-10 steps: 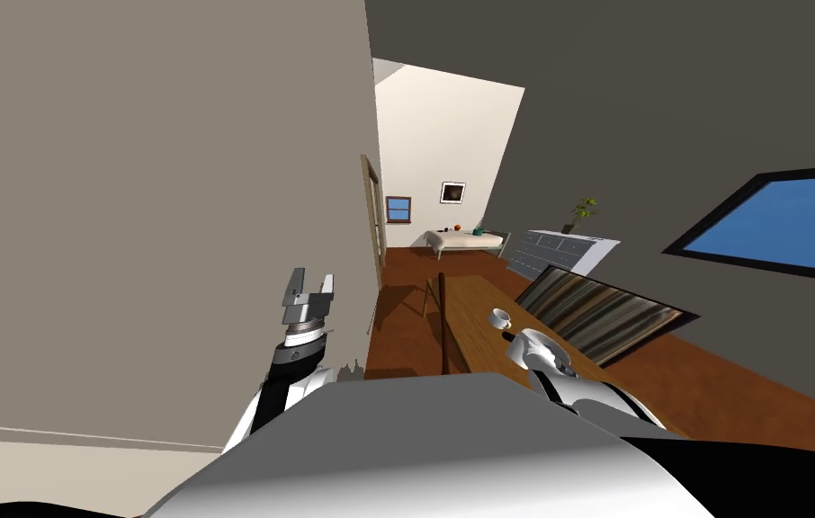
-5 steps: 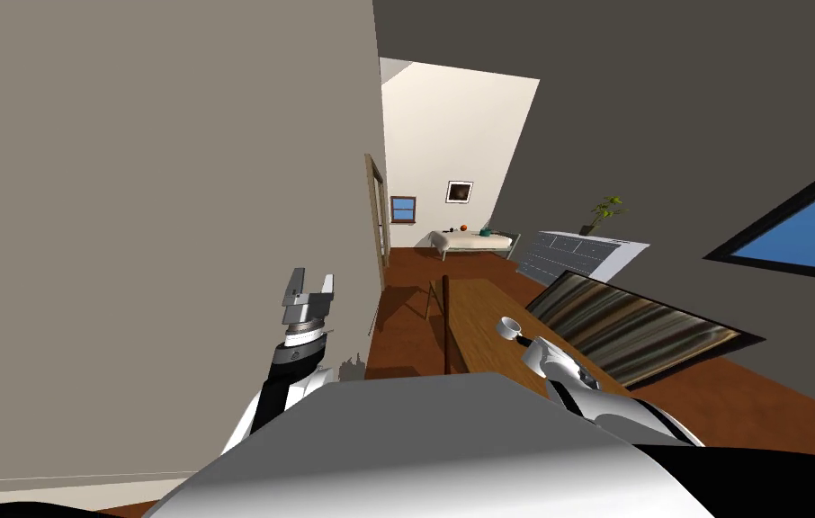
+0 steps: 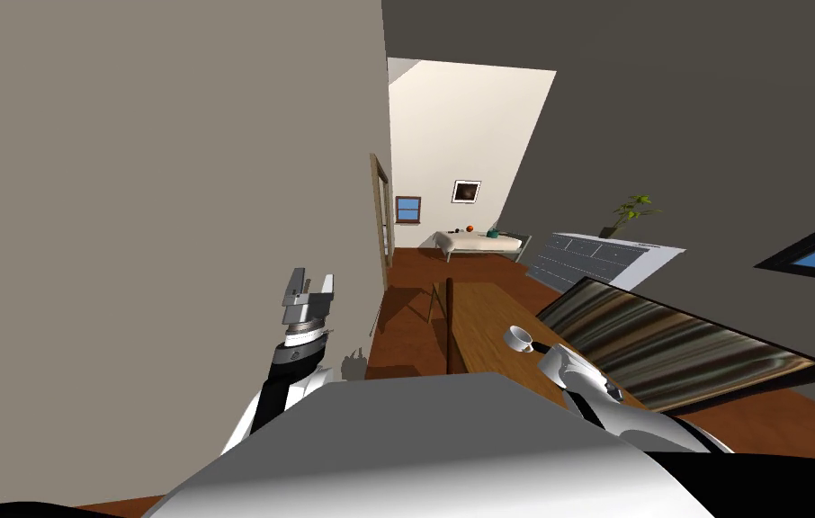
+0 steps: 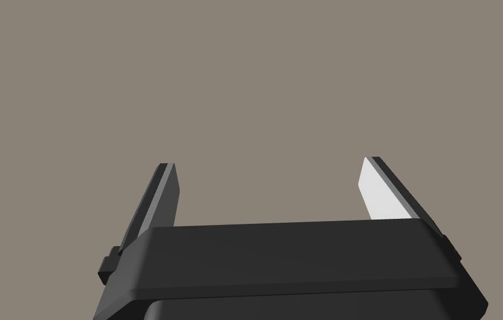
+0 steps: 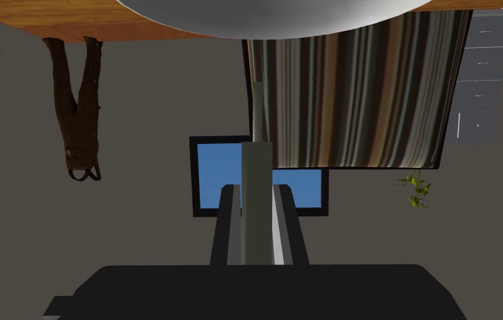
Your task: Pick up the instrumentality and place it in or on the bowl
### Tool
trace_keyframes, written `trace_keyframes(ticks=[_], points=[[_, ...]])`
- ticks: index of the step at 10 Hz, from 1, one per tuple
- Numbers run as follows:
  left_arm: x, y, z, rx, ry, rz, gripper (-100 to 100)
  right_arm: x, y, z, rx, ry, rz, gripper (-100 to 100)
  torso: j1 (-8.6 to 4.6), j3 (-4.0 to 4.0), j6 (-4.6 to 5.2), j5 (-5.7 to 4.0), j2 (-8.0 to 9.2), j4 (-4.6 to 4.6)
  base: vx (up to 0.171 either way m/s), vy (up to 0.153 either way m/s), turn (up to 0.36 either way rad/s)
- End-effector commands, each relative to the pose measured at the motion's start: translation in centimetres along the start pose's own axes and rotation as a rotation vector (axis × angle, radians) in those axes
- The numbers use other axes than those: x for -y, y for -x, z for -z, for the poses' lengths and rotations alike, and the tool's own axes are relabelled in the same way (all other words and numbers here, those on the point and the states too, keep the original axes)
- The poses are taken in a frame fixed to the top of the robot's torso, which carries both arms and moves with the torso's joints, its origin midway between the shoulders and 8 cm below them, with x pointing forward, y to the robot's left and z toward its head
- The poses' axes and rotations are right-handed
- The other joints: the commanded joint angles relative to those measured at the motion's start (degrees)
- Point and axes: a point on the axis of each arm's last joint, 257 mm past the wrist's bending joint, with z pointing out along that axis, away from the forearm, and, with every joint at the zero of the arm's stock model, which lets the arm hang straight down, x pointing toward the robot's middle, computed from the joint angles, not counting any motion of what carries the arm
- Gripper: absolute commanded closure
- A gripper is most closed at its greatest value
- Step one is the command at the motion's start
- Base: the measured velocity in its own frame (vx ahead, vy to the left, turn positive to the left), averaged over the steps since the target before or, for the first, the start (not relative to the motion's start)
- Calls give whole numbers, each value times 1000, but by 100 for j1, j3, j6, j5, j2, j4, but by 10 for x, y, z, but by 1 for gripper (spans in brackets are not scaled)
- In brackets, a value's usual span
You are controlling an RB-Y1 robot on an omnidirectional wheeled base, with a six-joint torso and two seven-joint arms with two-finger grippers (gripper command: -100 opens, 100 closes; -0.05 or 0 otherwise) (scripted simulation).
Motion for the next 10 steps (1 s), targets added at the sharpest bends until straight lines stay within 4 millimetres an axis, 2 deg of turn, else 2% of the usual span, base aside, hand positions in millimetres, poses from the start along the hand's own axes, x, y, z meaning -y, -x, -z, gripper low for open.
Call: trace_keyframes(ticks=[1,2,6,7,8,10], points=[[0,0,0,0,0,0,0,0,0,0,0,0,0,100,0,0,0,0,0,0,29,-27,22],[0,0,0,0,0,0,0,-1,1,-1,0,5,-1,-100,7,3,2,-4,8,-1,6,-5,0],[0,0,0,0,0,0,0,-1,1,0,0,5,-2,-100,18,11,3,-1,22,3,0,0,0],[0,0,0,0,0,0,0,-1,1,0,0,5,-2,0,18,12,3,-1,22,3,0,0,0],[0,0,0,0,0,0,0,-15,6,4,1,18,4,-100,18,12,3,-1,23,3,-8,13,-97],[0,0,0,0,0,0,0,-41,15,13,4,44,15,-100,28,13,5,2,25,3,-12,29,-158]])
